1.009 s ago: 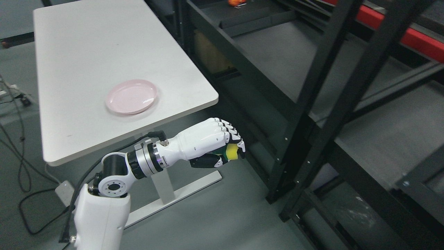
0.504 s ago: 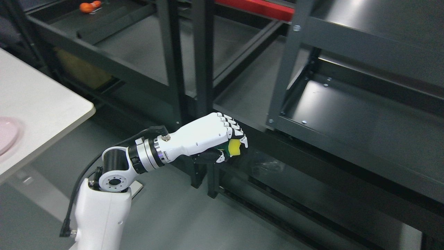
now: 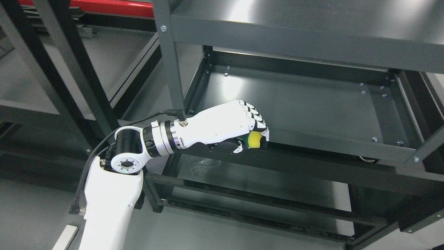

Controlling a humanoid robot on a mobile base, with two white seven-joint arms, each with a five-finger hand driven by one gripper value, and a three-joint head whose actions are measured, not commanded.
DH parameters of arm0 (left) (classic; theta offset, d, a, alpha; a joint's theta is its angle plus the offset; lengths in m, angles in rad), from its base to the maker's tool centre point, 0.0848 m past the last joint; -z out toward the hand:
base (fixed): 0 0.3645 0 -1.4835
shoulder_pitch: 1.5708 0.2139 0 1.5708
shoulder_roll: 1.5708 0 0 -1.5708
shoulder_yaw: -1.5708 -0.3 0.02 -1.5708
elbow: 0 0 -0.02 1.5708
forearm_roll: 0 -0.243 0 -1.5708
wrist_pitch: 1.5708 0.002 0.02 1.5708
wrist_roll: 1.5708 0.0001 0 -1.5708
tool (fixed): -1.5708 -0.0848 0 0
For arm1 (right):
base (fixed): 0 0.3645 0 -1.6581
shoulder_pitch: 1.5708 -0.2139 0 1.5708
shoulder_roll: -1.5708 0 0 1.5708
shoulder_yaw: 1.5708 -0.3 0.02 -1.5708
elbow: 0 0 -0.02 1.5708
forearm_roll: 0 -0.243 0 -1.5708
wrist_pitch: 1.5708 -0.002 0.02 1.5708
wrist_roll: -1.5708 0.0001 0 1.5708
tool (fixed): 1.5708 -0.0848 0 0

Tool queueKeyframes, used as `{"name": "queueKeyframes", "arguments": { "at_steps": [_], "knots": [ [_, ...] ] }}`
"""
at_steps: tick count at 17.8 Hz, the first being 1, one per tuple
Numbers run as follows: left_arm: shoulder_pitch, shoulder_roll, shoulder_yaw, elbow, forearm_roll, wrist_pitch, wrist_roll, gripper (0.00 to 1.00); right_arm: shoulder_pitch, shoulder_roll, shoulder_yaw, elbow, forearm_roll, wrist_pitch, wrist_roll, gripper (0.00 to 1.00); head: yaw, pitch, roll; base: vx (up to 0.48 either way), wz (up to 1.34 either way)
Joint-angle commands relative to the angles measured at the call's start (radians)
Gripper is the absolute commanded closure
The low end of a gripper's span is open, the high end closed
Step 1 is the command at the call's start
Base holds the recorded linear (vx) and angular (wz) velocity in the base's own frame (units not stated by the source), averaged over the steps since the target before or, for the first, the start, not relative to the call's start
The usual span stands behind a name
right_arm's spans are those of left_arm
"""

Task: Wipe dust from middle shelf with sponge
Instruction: 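Raise the left hand with the sponge up to the middle shelf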

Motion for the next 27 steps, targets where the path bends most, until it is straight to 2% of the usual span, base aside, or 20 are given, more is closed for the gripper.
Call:
{"name": "queueKeyframes", "arguments": {
  "at_steps": [1,5,8,9,12,15,18,22,27],
  "knots": [
    [-0.196,0.017,-0.273,0.020,0.067,0.001,0.005,0.99,0.000,-0.017,0.000,-0.017,0.000,0.075,0.004,0.00,0.0000,0.000,0.000,0.054,-0.48],
    [-0.483,0.017,-0.377,0.020,0.244,0.013,0.021,0.99,0.000,-0.017,0.000,-0.017,0.000,0.074,0.005,0.00,0.0000,0.000,0.000,0.053,-0.30],
    [-0.704,0.017,-0.407,0.023,0.330,0.102,0.050,0.99,0.000,-0.017,0.000,-0.017,0.000,0.074,0.005,0.00,0.0000,0.000,0.000,0.048,-0.22],
    [-0.762,0.017,-0.401,0.042,0.303,0.100,0.041,0.99,0.000,-0.017,0.000,-0.017,0.000,0.074,0.005,0.00,0.0000,0.000,0.000,0.037,-0.18],
    [-0.934,0.017,-0.385,0.131,0.069,0.096,0.047,0.99,0.000,-0.017,0.000,-0.017,0.000,0.074,0.005,0.00,0.0000,0.000,0.000,0.017,-0.09],
    [-0.939,0.017,-0.449,0.174,-0.102,0.096,0.054,0.99,0.000,-0.017,0.000,-0.017,0.000,0.074,0.005,0.00,0.0000,0.000,0.000,0.003,-0.01],
    [-0.939,0.017,-0.522,0.242,-0.223,0.096,0.162,0.99,0.000,-0.017,0.000,-0.017,0.000,0.074,0.005,0.00,0.0000,0.000,0.000,0.000,0.00],
    [-0.930,0.017,-0.545,0.280,-0.248,0.093,0.180,0.99,0.000,-0.017,0.000,-0.017,0.000,0.074,0.005,0.00,0.0000,0.000,0.000,0.000,0.00],
    [-0.826,0.017,-0.545,0.308,-0.300,0.090,0.182,0.99,0.000,-0.017,0.000,-0.017,0.000,0.074,0.005,0.00,0.0000,0.000,0.000,0.000,0.00]
  ]
}}
